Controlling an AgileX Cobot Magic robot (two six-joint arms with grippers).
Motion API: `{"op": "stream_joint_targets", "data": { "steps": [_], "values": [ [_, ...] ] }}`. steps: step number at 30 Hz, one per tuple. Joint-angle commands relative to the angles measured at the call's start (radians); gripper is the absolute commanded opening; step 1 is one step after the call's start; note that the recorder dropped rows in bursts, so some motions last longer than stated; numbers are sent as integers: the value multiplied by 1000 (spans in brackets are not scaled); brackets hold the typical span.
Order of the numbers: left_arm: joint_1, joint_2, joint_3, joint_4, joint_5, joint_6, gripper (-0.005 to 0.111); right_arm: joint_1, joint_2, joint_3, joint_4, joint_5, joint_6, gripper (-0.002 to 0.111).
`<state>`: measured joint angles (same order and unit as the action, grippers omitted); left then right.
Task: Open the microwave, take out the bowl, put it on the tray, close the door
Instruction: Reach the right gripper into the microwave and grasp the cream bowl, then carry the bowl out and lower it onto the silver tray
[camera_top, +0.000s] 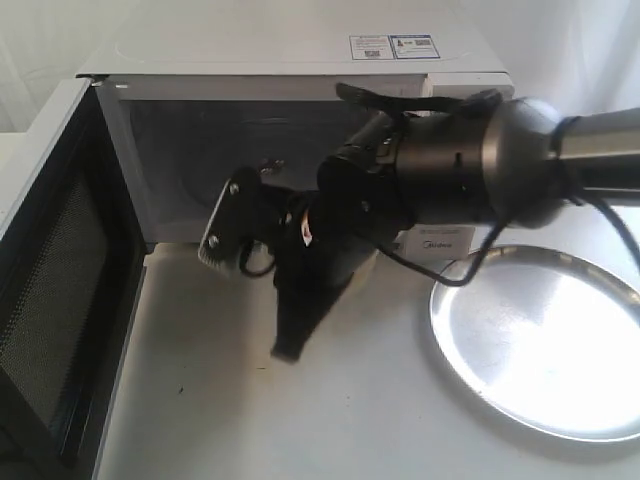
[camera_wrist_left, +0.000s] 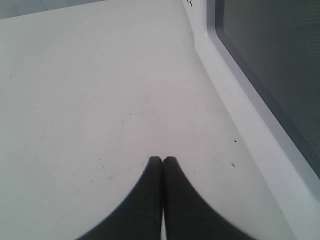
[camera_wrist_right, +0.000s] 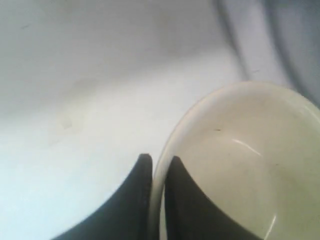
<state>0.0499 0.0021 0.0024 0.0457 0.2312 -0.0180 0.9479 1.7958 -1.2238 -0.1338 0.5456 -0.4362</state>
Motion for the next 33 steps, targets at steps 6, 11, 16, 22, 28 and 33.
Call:
{"op": "stream_joint_targets", "data": {
  "steps": [6,11,16,22,28,33],
  "values": [
    [-4,-2,-2,-7,1,-4,0,-41,-186,281,-137,295,70,0],
    [-4,-2,-2,-7,1,-4,0,-74,-213,373,-412,242,394,0],
    [-4,-2,-2,-7,1,-4,0,-142,-209,419,-683,24,744,0],
    [-4,-2,-2,-7,1,-4,0,-237,-186,460,-802,-35,912,0],
    [-4,-2,-2,-7,1,-4,0,-279,-150,466,-805,-207,912,5],
    [-4,-2,-2,-7,1,-4,0,-279,-144,466,-807,-225,912,24]
  ]
}}
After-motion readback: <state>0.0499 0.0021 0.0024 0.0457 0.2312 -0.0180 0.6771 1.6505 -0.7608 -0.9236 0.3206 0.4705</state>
